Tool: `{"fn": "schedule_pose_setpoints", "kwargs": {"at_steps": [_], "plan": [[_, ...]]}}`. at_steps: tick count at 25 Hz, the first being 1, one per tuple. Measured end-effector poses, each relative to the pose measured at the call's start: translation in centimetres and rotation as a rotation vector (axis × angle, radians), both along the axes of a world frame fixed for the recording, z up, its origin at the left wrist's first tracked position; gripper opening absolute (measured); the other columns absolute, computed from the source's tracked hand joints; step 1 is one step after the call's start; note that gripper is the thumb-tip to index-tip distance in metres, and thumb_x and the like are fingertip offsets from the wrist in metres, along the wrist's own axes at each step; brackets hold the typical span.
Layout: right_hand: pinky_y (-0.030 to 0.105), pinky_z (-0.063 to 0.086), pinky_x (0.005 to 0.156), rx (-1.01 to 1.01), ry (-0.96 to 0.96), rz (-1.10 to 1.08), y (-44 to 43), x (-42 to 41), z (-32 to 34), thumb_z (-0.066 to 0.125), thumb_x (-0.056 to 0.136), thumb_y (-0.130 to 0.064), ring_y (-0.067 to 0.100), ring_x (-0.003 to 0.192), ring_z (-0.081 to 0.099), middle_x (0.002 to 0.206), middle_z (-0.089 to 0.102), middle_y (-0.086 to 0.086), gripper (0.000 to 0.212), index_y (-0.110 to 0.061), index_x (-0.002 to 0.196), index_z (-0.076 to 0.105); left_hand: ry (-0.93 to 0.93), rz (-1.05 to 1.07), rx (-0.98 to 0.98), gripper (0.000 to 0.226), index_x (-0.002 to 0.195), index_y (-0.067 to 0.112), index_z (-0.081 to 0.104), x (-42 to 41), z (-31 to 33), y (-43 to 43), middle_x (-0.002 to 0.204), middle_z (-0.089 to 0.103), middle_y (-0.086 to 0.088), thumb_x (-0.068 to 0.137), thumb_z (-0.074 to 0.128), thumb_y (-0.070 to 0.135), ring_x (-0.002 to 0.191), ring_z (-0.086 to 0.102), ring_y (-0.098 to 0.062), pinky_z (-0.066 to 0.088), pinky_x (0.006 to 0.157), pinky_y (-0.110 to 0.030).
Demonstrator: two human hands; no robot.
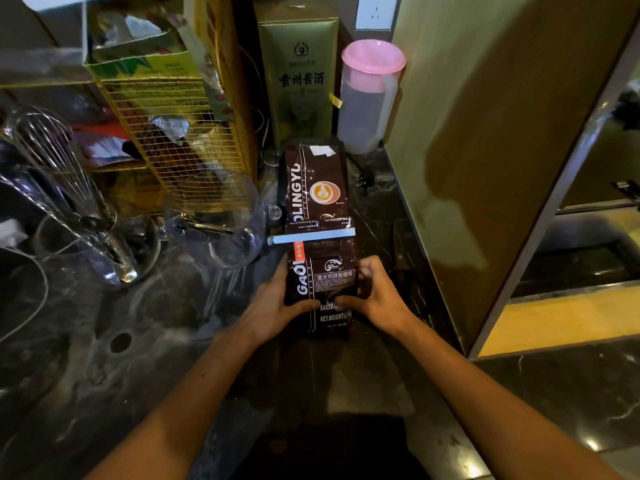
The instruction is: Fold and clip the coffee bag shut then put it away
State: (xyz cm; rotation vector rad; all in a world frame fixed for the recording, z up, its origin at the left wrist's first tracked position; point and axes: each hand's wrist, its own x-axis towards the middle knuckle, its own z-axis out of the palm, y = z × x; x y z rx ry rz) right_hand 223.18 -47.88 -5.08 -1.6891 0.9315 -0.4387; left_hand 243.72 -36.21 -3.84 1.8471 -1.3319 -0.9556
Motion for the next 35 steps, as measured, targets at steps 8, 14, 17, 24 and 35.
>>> {"fn": "schedule_pose_setpoints", "kwargs": {"at_steps": [8, 14, 17, 24, 35], "plan": [[0.009, 0.043, 0.095, -0.004, -0.008, 0.027, -0.7, 0.4, -0.4, 0.084, 0.071, -0.033, -0.003, 0.121, 0.055, 0.123, 0.063, -0.015, 0.074, -0.023, 0.128, 0.039, -0.080, 0.044, -0.052, 0.099, 0.152, 0.023, 0.020, -0.4, 0.2, -0.7, 0.150, 0.044, 0.002, 0.075, 0.075, 0.049, 0.139, 0.040, -0.014, 0.037, 0.114, -0.045], [0.010, 0.041, 0.097, 0.005, -0.021, 0.002, 0.7, 0.5, -1.0, 0.080, 0.079, -0.022, 0.001, 0.127, 0.050, 0.136, 0.056, -0.004, 0.083, -0.016, 0.146, 0.030, -0.045, 0.114, -0.099, 0.086, 0.143, 0.052, 0.021, -1.3, 1.0, -0.2, 0.140, 0.053, 0.012, 0.074, 0.071, 0.053, 0.130, 0.050, -0.007, 0.044, 0.108, -0.043], [0.016, 0.043, 0.096, 0.031, -0.033, -0.020, 1.1, 0.2, -0.9, 0.080, 0.078, -0.024, -0.004, 0.125, 0.050, 0.134, 0.055, -0.011, 0.084, -0.026, 0.146, 0.029, -0.029, 0.169, -0.142, 0.075, 0.128, 0.074, 0.015, -1.7, 1.5, 0.2, 0.135, 0.055, 0.015, 0.077, 0.067, 0.056, 0.125, 0.055, -0.009, 0.048, 0.103, -0.045], [-0.005, 0.033, 0.083, -0.046, -0.026, -0.093, 2.4, 0.3, 0.1, 0.080, 0.079, -0.032, -0.039, 0.109, 0.033, 0.119, 0.041, -0.047, 0.085, -0.044, 0.140, 0.021, 0.042, 0.167, -0.201, 0.068, 0.144, 0.047, 0.028, -2.3, 1.7, 1.7, 0.140, 0.057, 0.004, 0.085, 0.063, 0.050, 0.126, 0.057, -0.016, 0.048, 0.102, -0.049], [0.012, 0.025, 0.101, -0.381, 0.015, -0.120, 5.9, 0.5, 4.2, 0.054, 0.094, -0.049, -0.027, 0.123, 0.028, 0.139, 0.038, -0.020, 0.061, -0.041, 0.145, 0.022, -0.278, 0.135, -0.278, 0.068, 0.153, 0.030, 0.018, -2.8, 4.0, 5.0, 0.156, 0.032, 0.005, 0.096, 0.046, 0.055, 0.137, 0.027, -0.001, 0.027, 0.111, -0.031]]}}
